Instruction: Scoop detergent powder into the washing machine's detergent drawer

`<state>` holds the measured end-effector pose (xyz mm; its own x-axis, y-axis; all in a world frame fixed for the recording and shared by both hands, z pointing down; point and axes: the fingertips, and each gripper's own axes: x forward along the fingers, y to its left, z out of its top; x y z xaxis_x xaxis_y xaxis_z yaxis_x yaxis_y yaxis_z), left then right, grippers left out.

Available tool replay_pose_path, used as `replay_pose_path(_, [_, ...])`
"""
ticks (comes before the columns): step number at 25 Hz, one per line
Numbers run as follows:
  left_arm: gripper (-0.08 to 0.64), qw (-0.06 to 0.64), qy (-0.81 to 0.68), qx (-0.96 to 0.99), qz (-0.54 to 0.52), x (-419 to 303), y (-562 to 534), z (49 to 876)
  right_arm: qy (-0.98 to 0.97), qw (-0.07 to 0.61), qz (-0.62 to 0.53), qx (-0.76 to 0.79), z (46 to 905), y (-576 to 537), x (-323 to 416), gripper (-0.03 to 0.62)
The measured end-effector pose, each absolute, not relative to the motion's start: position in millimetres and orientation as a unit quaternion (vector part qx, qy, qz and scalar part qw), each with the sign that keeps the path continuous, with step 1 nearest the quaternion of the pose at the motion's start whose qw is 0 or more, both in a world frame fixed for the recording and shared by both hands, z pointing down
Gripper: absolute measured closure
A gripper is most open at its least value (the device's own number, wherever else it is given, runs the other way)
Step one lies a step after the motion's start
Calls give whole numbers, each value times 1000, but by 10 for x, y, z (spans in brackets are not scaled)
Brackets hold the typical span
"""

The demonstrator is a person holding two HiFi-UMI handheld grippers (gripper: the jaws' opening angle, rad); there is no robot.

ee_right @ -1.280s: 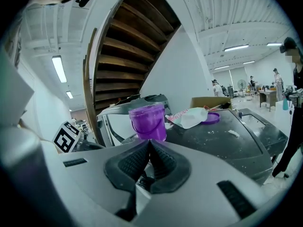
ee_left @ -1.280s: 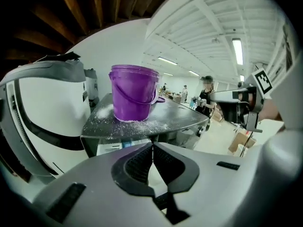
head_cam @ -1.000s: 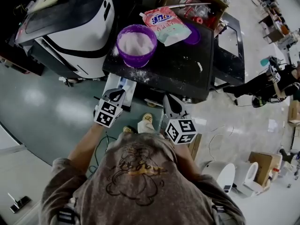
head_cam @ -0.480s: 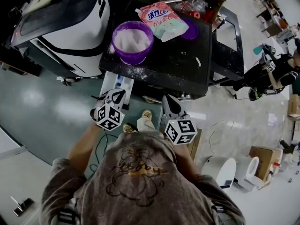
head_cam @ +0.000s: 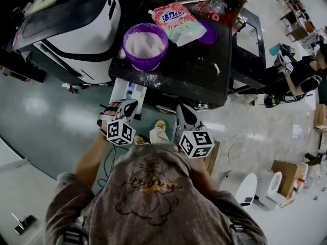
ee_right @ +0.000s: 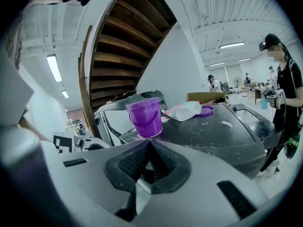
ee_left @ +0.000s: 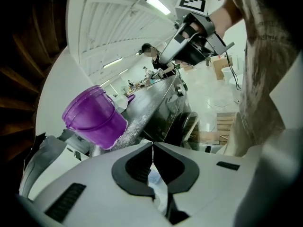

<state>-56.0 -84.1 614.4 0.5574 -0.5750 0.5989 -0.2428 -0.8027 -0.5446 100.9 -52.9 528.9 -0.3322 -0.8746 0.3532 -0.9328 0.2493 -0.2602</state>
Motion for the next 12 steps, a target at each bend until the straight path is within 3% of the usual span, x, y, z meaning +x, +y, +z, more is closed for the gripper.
replay_pose_path(12, [537, 290, 211, -841, -405, -497, -782, 6082, -794, 67, 210, 567, 5256, -603, 964, 592])
